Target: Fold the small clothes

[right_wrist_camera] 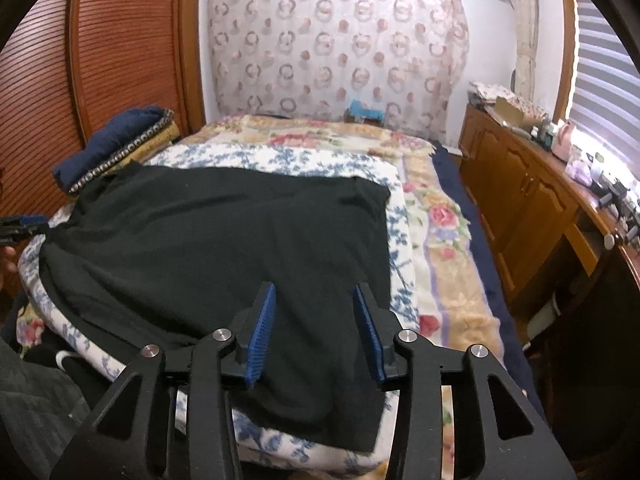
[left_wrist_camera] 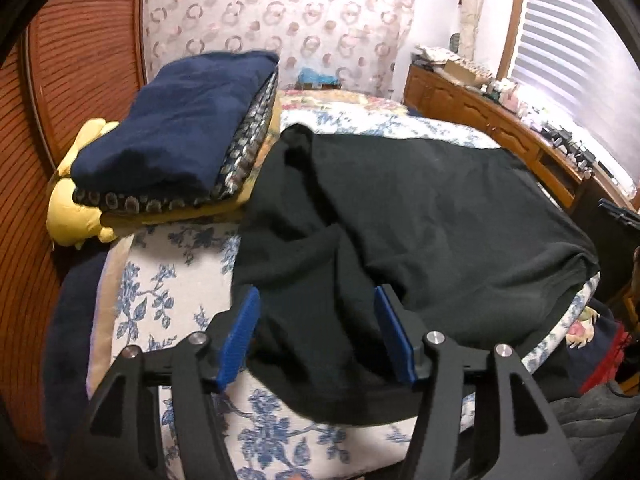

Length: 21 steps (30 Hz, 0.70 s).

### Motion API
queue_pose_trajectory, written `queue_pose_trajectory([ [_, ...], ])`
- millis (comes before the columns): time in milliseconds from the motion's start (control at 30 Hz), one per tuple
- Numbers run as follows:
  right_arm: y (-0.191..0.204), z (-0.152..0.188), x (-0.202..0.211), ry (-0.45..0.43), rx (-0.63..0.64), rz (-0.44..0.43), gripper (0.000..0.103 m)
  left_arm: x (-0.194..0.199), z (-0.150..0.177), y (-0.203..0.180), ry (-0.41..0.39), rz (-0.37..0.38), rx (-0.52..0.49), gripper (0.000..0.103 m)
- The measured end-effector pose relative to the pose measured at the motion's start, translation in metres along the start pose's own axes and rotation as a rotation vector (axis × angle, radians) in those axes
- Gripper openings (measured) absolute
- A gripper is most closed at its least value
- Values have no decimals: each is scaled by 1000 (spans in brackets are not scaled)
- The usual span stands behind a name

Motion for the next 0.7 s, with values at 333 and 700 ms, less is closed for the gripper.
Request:
queue_pose_trajectory([
  [333, 45, -4, -39, 25, 43, -119, 53, -24, 12, 16, 55, 7, 50, 59],
  [700, 81, 4, -89, 102, 62, -195, 56, -23, 13, 14, 27, -10, 38, 60],
])
Point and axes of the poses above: each gripper's, at about its wrist camera, not at the fingertips, and x roughly against the way its jaws point, y to its left, z to its underside, the point moved 2 cm from there along -x, roughly the way its jaws point, and after that the axes turned 1 degree about y, right-handed, at the moved point
